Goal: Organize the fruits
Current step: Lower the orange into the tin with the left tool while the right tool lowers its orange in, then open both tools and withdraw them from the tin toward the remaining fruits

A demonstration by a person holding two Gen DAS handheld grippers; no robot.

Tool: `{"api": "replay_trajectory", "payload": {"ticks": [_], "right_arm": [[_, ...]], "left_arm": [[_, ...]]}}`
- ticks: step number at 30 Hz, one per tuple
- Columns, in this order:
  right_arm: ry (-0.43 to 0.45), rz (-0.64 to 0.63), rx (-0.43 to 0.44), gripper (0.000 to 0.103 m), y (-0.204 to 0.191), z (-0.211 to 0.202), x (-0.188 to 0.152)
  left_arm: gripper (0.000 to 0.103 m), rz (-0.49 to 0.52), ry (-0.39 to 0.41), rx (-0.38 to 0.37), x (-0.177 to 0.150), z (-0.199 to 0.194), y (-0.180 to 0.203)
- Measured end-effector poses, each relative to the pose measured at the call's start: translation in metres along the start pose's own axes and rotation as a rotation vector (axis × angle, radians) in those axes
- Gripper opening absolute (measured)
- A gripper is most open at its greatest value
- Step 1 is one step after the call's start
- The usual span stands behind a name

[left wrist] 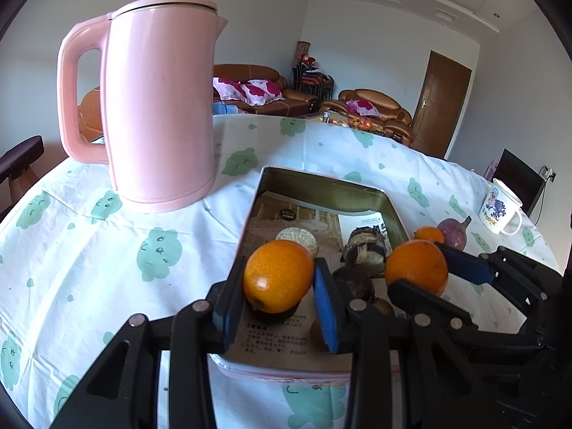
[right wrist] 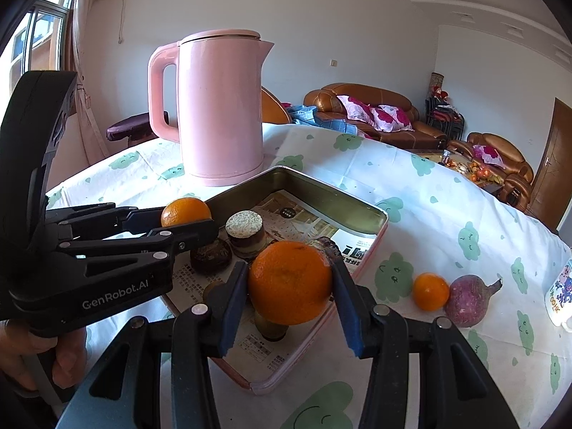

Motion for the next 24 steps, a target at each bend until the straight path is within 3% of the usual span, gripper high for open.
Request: {"api": "replay_trajectory", "payload": {"ticks": [15,19,21,24], "right_arm": [[-0.040,0.019,0.048,0.050,-0.009,0.009,-0.008],[-0.016,0.018,0.043,0.054,-0.008,0.003,-0.005],[0.002,0.024,0.040,0.057,-0.003,-0.003,-0.001],[0.024,0.031,0.013,0.058,0.015,-0.016,0.002]], "left_arm": [[0.040,0.010,-0.013,-0.003,-0.004,0.002,0.000],[0.051,-0.012,0.002,-0.014,0.001,-0.004,-0.001],[0.064,-0.008,0.023,-0.006,0.006,-0.009,0.000],[0.069,-0.005,0.054,-0.016,0.015,-0.016,0.007]]}}
Point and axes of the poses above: each gripper's, at about its wrist camera, not at the fingertips, and z roughly the way its jaws point, y to its right, x to its top, the point moved 9 cm from there along z, roughly the way its jaws point, and after that the axes turned 12 degrees about y, right-handed, at the moved point
